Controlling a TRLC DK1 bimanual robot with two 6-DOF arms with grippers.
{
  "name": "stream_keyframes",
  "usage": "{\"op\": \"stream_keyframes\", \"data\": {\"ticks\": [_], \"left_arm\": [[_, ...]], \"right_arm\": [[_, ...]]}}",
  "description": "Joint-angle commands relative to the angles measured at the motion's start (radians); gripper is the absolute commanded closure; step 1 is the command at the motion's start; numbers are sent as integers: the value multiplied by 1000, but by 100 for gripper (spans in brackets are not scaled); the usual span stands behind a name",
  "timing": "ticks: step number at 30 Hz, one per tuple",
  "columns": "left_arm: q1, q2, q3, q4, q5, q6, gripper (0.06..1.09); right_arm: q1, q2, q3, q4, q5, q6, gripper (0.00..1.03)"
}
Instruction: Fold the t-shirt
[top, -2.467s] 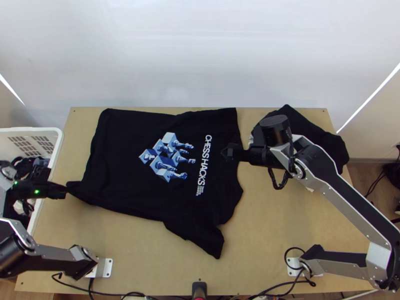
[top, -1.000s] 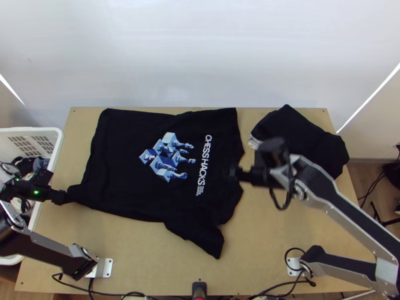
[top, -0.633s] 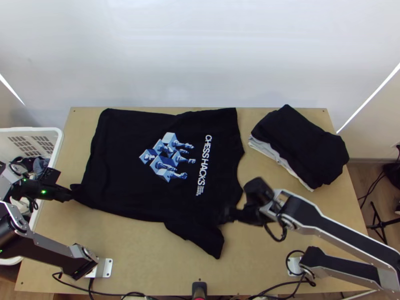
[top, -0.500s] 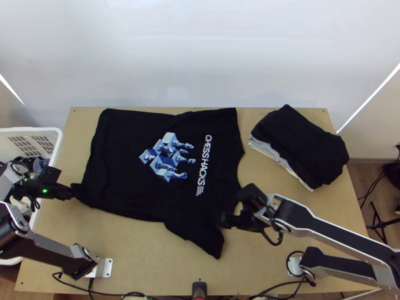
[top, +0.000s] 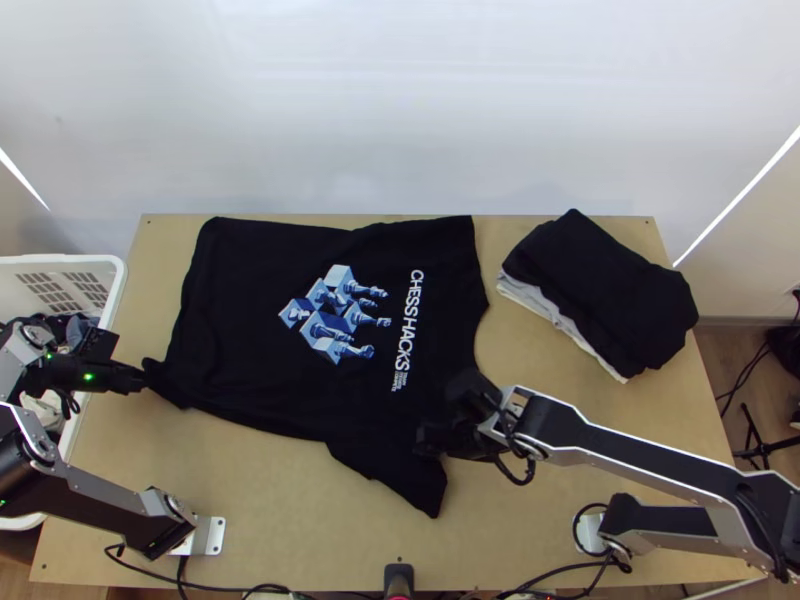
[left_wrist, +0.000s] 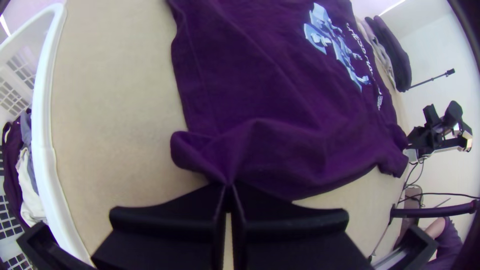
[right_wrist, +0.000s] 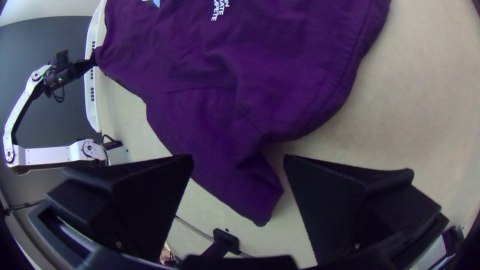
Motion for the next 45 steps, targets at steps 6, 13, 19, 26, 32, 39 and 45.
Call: {"op": "stream_keyframes", "data": {"ticks": [6, 13, 19, 26, 32, 39, 45], "left_arm": [[-6, 3, 11, 27, 2, -31, 105], [-17, -11, 81, 64, 57, -275, 105], [-71, -118, 107, 93, 97, -496, 105], [-210, -229, 169, 185, 103, -841, 105], [-350, -267, 273, 269, 15, -1108, 105], [-477, -253, 380, 371, -87, -1231, 105], [-511, -235, 512, 492, -198, -1314, 105]], "right_arm": [[-27, 51, 0, 22, 4, 13, 93], [-148, 30, 46, 17, 18, -29, 100], [-277, -76, 172, 51, 170, -136, 100], [-395, -160, 279, 253, 246, -286, 100], [-435, -159, 316, 398, 319, -480, 100], [-472, -126, 331, 594, 323, -563, 100], [-530, -30, 451, 712, 325, -653, 100]]}}
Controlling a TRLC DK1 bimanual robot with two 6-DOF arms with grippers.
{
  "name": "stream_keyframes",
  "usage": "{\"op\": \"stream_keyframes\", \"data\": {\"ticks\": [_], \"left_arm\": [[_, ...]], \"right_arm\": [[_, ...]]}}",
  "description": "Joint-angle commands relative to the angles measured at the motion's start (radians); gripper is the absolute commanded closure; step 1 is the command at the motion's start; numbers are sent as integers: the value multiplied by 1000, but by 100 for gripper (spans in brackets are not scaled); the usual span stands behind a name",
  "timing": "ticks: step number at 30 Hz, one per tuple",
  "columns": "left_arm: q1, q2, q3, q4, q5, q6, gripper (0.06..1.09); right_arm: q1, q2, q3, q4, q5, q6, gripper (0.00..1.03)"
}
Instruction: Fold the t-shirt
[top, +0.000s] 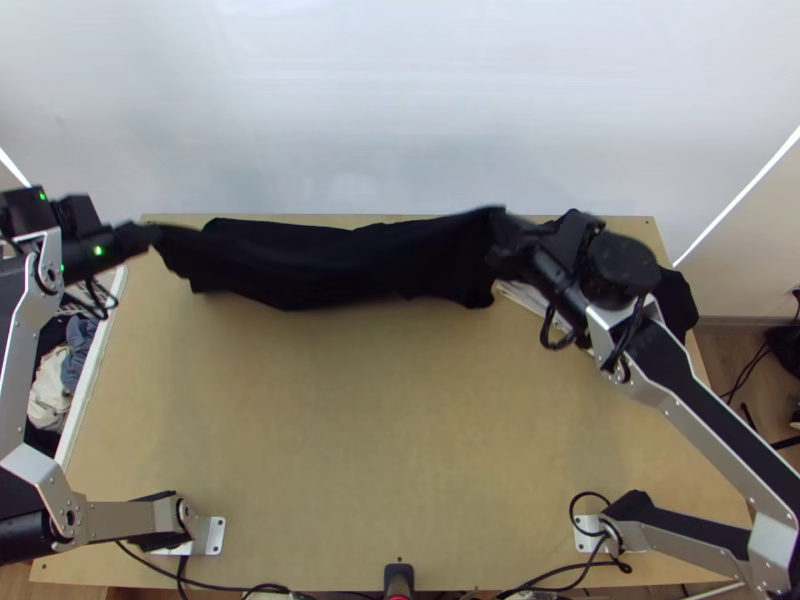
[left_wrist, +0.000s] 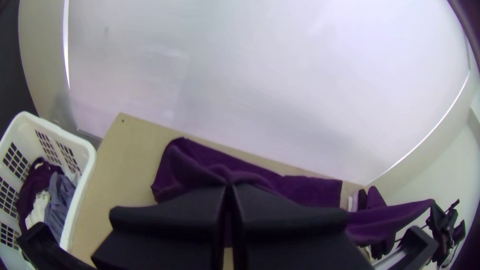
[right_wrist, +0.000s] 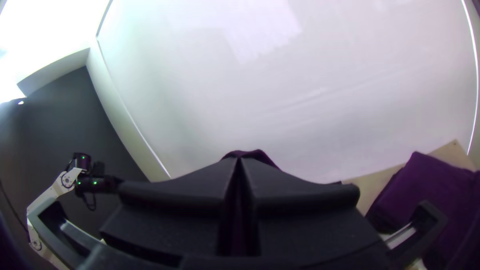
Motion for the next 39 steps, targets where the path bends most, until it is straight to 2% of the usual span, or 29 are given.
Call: {"op": "stream_keyframes", "data": {"ticks": [1, 6, 12, 17, 20, 29, 33, 39], "left_arm": [[-66, 13, 154, 135, -141, -120, 105], [-75, -2, 230, 270, -275, -161, 105], [-61, -5, 237, 515, -307, -161, 105], [-66, 12, 306, 563, -312, -163, 105], [-69, -18, 309, 618, -356, -164, 105], [-41, -188, 306, 653, -430, -145, 105], [-37, -320, 239, 673, -436, -141, 105], [-53, -544, 128, 566, -434, -152, 105]], "right_arm": [[-74, 87, 124, 152, 8, -91, 100], [-148, 127, 244, 187, 8, -94, 100], [-206, 155, 328, 239, 6, -129, 100], [-221, 172, 412, 250, 8, -131, 100], [-221, 155, 466, 250, 14, -128, 100], [-211, -40, 557, 236, 22, -128, 100], [-188, -169, 583, 141, 19, -126, 100], [-178, -365, 597, -112, 16, -113, 100]]}}
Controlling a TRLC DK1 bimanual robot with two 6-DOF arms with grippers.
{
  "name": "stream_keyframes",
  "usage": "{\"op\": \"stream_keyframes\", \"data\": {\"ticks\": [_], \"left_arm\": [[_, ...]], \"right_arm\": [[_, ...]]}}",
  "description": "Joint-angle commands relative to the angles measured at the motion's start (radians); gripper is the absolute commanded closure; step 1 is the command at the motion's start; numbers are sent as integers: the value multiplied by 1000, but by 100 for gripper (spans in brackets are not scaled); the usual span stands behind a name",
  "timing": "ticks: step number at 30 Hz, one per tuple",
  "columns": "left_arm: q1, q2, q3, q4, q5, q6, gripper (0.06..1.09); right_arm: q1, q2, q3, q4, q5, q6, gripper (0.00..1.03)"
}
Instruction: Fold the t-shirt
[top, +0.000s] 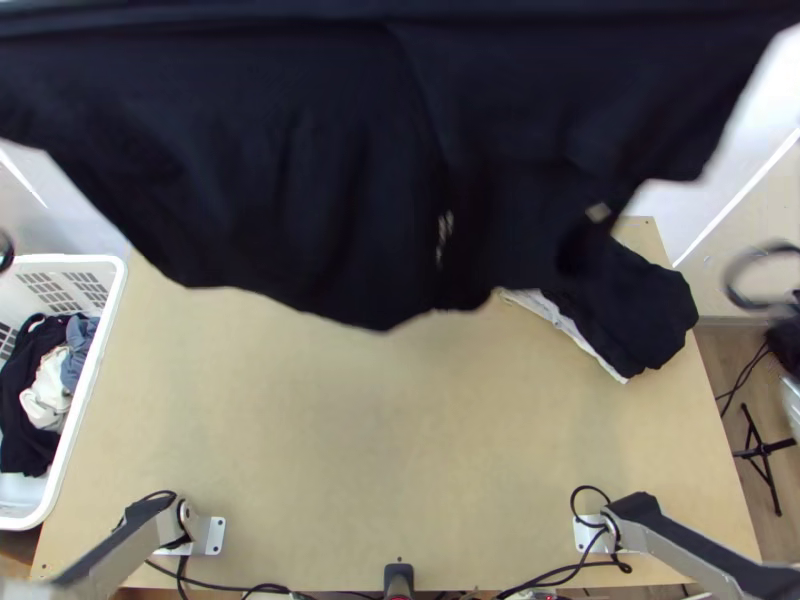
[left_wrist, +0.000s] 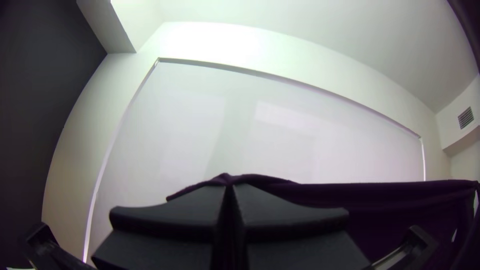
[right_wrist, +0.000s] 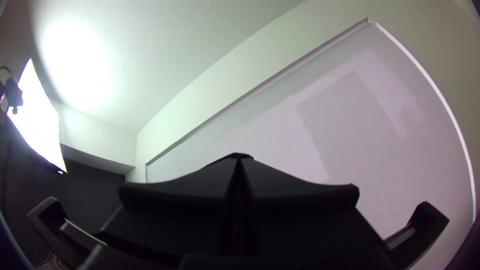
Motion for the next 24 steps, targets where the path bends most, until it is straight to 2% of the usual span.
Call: {"op": "stream_keyframes", "data": {"ticks": [1, 7, 12, 16, 20, 24], "left_arm": [[-11, -263, -134, -96, -11, -6, 105], [-25, -473, -261, -292, 9, -34, 105], [-39, -545, -287, -443, 36, -37, 105], [-76, -600, -364, -659, 58, -39, 105], [-111, -722, -646, -728, 71, 12, 105], [-139, -758, -872, -739, 84, 33, 105]], "right_arm": [[13, -229, 23, -256, 0, 30, 100], [10, -402, -21, -509, 0, 71, 100], [-1, -459, -54, -683, -10, 134, 100], [-6, -523, -218, -799, -15, 194, 100], [-4, -664, -577, -781, -56, 200, 100], [34, -720, -922, -604, -58, 194, 100]]}}
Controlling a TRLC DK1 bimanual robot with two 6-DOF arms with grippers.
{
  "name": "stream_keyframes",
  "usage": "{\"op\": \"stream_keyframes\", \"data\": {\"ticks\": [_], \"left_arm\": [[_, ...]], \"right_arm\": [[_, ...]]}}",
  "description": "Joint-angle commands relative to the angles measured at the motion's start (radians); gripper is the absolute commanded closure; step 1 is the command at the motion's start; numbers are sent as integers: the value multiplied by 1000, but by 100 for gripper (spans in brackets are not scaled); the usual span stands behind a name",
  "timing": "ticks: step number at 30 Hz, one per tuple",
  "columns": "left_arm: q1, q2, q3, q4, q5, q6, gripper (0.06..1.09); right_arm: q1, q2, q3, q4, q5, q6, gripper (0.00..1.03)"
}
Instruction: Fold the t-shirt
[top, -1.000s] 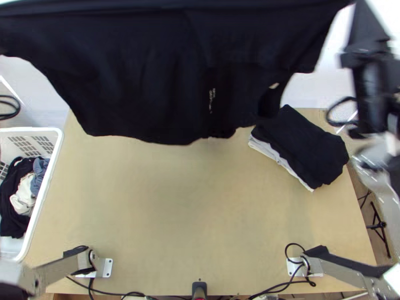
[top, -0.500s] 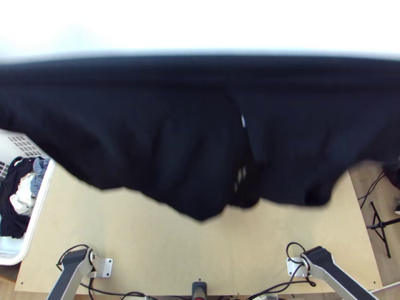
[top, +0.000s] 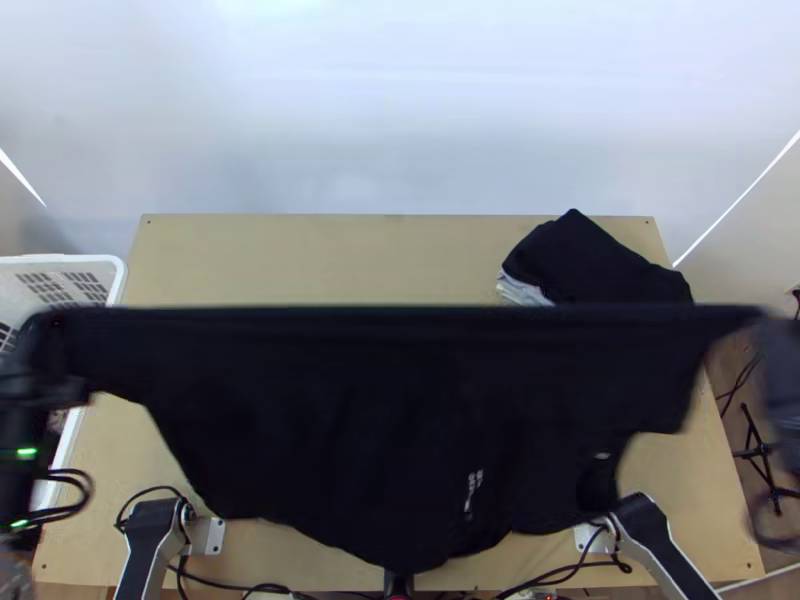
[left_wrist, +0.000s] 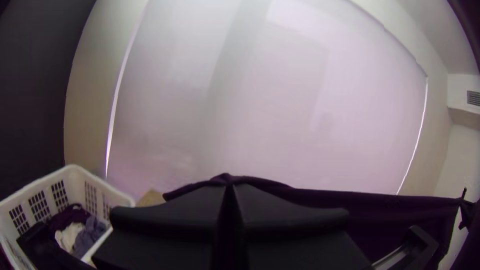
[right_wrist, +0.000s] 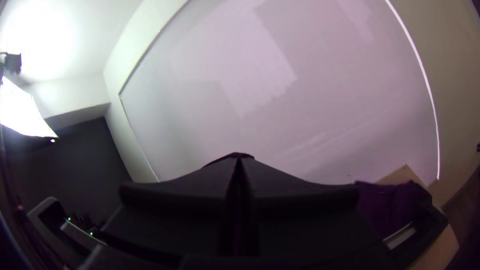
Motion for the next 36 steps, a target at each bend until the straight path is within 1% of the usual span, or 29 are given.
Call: {"op": "stream_keyframes", "data": {"ticks": [1, 3, 5, 7, 11, 14, 18, 21, 23, 25, 27, 31, 33, 36], "left_arm": [[-65, -103, -370, -44, 32, 34, 105], [-73, -82, -452, 56, 36, 25, 105], [-74, -2, -499, 160, 35, 22, 105], [-81, 116, -510, 245, 33, 17, 105], [-71, 352, -508, 486, 20, 17, 105], [-62, 559, -458, 634, 7, 17, 105], [-21, 839, -338, 739, 1, 5, 105], [-2, 1020, -218, 757, 0, -12, 105], [5, 1101, -125, 728, 0, -21, 105], [5, 1127, -16, 673, 1, -35, 105], [-2, 1119, 101, 611, 1, -38, 105], [-4, 1058, 311, 562, 1, -98, 105], [-4, 1024, 423, 521, 0, -109, 105], [-5, 961, 538, 498, 0, -120, 105]], "right_arm": [[48, -114, -527, 158, -23, 14, 100], [88, -65, -625, 288, -23, 12, 100], [124, 27, -672, 402, -22, 3, 100], [139, 139, -684, 512, -20, 2, 100], [140, 392, -664, 713, -26, -3, 100], [137, 582, -598, 813, -43, -9, 100], [98, 795, -452, 839, -58, 0, 100], [58, 930, -322, 839, -69, 20, 100], [41, 986, -231, 824, -74, 31, 100], [27, 1010, -141, 813, -78, 31, 100], [16, 1013, -38, 793, -78, 31, 100], [1, 1006, 165, 747, -83, 35, 100], [-2, 976, 250, 729, -91, 38, 100], [-8, 907, 338, 713, -112, 54, 100]]}}
